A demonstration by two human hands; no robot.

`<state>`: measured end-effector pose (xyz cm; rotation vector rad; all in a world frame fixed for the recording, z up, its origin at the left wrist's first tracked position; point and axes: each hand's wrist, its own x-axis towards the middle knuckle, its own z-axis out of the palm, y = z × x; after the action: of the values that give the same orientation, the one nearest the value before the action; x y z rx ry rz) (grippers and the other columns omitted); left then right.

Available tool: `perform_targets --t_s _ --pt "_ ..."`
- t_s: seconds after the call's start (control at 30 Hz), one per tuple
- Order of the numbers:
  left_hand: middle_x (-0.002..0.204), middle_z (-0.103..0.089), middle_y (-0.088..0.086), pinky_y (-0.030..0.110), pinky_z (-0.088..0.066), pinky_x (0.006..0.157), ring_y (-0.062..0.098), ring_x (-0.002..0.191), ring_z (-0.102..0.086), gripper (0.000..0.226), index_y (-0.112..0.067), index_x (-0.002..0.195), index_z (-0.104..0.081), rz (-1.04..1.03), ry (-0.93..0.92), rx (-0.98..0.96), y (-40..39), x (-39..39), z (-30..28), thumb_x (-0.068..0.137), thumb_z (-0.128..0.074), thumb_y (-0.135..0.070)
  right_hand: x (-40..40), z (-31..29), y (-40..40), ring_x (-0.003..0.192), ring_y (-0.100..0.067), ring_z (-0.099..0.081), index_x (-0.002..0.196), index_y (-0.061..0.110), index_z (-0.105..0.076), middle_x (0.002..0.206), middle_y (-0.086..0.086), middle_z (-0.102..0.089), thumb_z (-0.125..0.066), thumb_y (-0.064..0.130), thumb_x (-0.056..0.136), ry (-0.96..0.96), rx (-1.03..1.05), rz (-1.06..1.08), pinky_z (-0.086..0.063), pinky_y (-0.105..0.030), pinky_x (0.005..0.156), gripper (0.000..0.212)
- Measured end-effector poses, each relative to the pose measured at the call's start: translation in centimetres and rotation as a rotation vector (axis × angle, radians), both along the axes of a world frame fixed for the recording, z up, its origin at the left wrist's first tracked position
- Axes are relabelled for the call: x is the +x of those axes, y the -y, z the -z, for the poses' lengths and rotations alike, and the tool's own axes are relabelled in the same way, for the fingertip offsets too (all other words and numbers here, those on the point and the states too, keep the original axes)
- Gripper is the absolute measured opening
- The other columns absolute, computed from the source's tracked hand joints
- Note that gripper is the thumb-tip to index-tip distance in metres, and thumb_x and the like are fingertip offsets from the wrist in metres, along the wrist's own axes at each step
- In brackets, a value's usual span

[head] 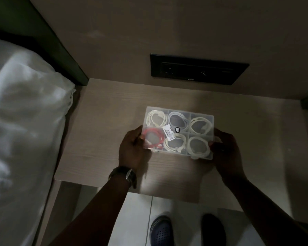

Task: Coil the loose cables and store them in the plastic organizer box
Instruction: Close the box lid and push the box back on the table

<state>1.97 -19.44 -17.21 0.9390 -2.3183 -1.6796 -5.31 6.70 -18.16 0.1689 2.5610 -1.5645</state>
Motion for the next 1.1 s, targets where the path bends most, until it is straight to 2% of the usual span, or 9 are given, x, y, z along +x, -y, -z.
perform_targets --t_s 0.07,0.17,0.3,0.37,0.43,0.53,0.77,0.9,1.1 --pt "0.125 -0.065 0.009 0.038 -0.045 0.104 0.021 0.115 -0.06 0.033 -0.009 0.124 -0.065 -0.012 0.038 0.05 -0.1 -1.6 0.2 0.093 -0.054 -0.003 -1.4 0.3 0.1 0.111 -0.026 -0.063 0.124 0.015 -0.062 0.126 -0.007 -0.062 -0.067 0.01 0.083 0.107 -0.183 0.104 -0.052 -0.056 0.095 0.042" --pt "0.127 -0.065 0.015 0.043 -0.045 0.106 0.027 0.119 -0.059 0.033 -0.006 0.124 -0.064 -0.024 0.073 0.088 0.2 -4.4 0.4 0.093 -0.053 -0.006 -3.7 -0.2 0.7 0.114 -0.026 -0.063 0.126 0.014 -0.063 0.127 -0.007 -0.064 -0.066 0.01 0.085 0.163 -0.279 0.165 -0.053 -0.049 0.097 0.041" --pt "0.114 -0.071 0.019 0.053 -0.053 0.093 0.038 0.106 -0.066 0.031 -0.011 0.117 -0.067 -0.035 0.183 -0.007 0.3 -7.8 0.7 0.094 -0.05 -0.021 -6.5 -0.6 1.8 0.107 -0.017 -0.063 0.129 0.011 -0.062 0.122 -0.002 -0.066 -0.062 0.007 0.092 0.142 -0.336 0.197 -0.055 -0.022 0.083 0.037" --pt "0.12 -0.069 0.016 0.051 -0.05 0.098 0.034 0.112 -0.064 0.034 -0.012 0.123 -0.065 -0.041 0.158 -0.01 0.2 -9.1 0.8 0.093 -0.05 -0.021 -7.8 -0.5 2.1 0.104 -0.015 -0.063 0.128 0.01 -0.062 0.118 -0.001 -0.066 -0.06 0.007 0.093 0.135 -0.347 0.199 -0.054 -0.015 0.078 0.036" --pt "0.129 -0.065 0.013 0.047 -0.044 0.107 0.029 0.122 -0.058 0.037 -0.012 0.128 -0.062 -0.03 0.104 -0.011 -0.1 -10.0 0.9 0.094 -0.052 -0.02 -9.1 -0.5 2.3 0.107 -0.017 -0.065 0.127 0.01 -0.064 0.122 -0.004 -0.068 -0.06 0.007 0.092 0.132 -0.354 0.209 -0.056 -0.025 0.088 0.035" --pt "0.132 -0.064 0.009 0.042 -0.043 0.108 0.025 0.123 -0.057 0.037 -0.015 0.131 -0.061 -0.001 0.13 -0.137 -0.1 -10.8 0.7 0.096 -0.048 -0.018 -9.9 -0.2 2.3 0.11 -0.02 -0.066 0.126 0.01 -0.065 0.122 -0.008 -0.069 -0.061 0.008 0.091 0.125 -0.325 0.21 -0.053 -0.039 0.099 0.035" --pt "0.131 -0.064 0.009 0.041 -0.045 0.106 0.027 0.122 -0.058 0.036 -0.016 0.132 -0.06 0.006 0.133 -0.171 -0.3 -10.8 0.5 0.098 -0.048 -0.021 -9.7 0.2 2.1 0.113 -0.02 -0.065 0.127 0.011 -0.064 0.124 -0.006 -0.069 -0.061 0.01 0.092 0.129 -0.323 0.201 -0.051 -0.044 0.101 0.036" --pt "0.132 -0.063 0.009 0.029 -0.04 0.101 0.028 0.123 -0.056 0.037 -0.016 0.134 -0.057 0.025 0.169 -0.232 -0.6 -10.7 0.3 0.099 -0.046 -0.02 -9.8 0.1 2.1 0.115 -0.019 -0.065 0.127 0.013 -0.064 0.126 -0.005 -0.068 -0.061 0.013 0.091 0.135 -0.303 0.167 -0.05 -0.046 0.103 0.037" --pt "0.147 -0.048 0.014 0.039 -0.031 0.113 0.033 0.135 -0.044 0.044 -0.013 0.144 -0.044 0.06 0.242 -0.226 -0.7 -10.7 -1.4 0.101 -0.041 -0.018 -10.0 -1.5 1.8 0.117 -0.021 -0.062 0.13 0.018 -0.061 0.131 -0.004 -0.065 -0.061 0.024 0.092 0.181 -0.291 0.137 -0.048 -0.049 0.105 0.039"
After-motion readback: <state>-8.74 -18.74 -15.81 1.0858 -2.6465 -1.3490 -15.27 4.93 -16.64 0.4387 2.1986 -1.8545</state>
